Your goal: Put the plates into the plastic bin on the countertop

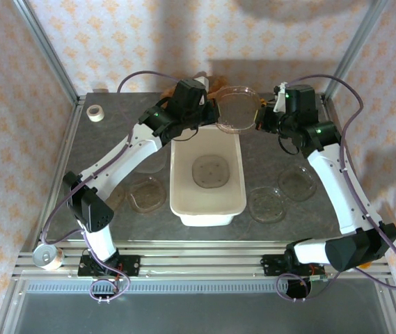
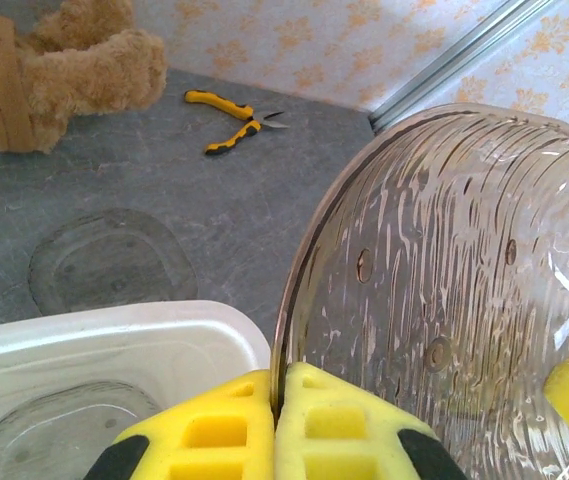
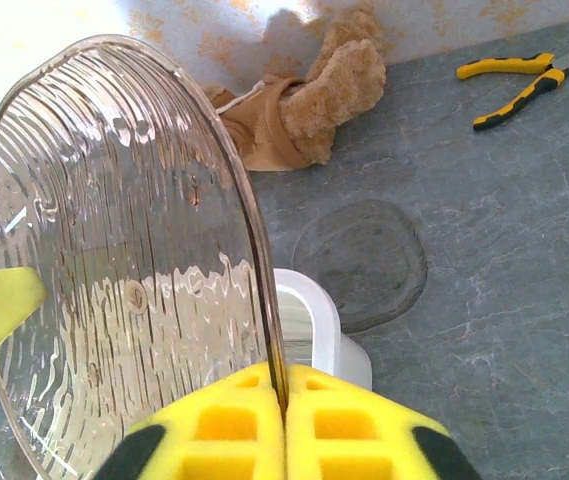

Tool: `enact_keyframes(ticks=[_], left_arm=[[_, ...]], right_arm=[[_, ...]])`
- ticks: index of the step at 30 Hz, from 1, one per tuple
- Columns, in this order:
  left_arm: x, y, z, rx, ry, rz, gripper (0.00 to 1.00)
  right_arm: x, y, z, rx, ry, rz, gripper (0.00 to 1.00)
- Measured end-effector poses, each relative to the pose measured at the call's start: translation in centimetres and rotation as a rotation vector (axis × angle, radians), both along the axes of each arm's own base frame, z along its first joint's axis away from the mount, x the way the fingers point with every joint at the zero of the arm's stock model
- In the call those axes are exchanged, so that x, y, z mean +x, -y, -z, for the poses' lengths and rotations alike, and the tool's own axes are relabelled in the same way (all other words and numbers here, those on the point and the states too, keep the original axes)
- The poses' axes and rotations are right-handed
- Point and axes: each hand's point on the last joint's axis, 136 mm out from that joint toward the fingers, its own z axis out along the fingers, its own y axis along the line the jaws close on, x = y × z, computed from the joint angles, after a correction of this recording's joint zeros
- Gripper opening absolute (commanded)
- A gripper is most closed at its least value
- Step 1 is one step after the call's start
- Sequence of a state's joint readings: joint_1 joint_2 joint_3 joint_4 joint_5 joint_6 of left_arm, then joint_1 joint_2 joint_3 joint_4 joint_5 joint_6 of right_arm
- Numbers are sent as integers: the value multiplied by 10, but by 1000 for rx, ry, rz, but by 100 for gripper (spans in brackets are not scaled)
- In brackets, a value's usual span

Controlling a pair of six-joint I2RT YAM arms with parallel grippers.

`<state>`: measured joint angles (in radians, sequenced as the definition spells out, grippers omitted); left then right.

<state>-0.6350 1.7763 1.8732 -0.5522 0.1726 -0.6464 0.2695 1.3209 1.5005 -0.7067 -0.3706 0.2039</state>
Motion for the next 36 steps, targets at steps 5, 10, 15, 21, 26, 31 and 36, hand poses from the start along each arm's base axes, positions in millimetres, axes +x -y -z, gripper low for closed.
enact_keyframes(ticks=[5, 10, 15, 21, 26, 31, 36], left_arm=[[-1, 0, 2, 13, -4, 8, 0], [-5, -4, 11, 48, -14, 17, 0], [-22, -19, 27, 107, -57, 28, 0], [-48, -43, 33, 171, -100, 45, 0], [-68, -61, 59, 226, -180, 45, 0], [-86, -77, 96, 289, -277, 45, 0], [-93, -83, 118, 313, -330, 30, 0]], right_arm=[[-1, -1, 3, -5, -4, -13, 63], [-3, -1, 4, -15, 22, -20, 95], [-5, 11, -10, -27, 83, 9, 96], [3, 42, -12, -70, 98, 111, 95], [8, 58, -7, -101, 91, 172, 95], [14, 64, 10, -129, 53, 197, 94], [18, 69, 23, -156, 24, 222, 94]])
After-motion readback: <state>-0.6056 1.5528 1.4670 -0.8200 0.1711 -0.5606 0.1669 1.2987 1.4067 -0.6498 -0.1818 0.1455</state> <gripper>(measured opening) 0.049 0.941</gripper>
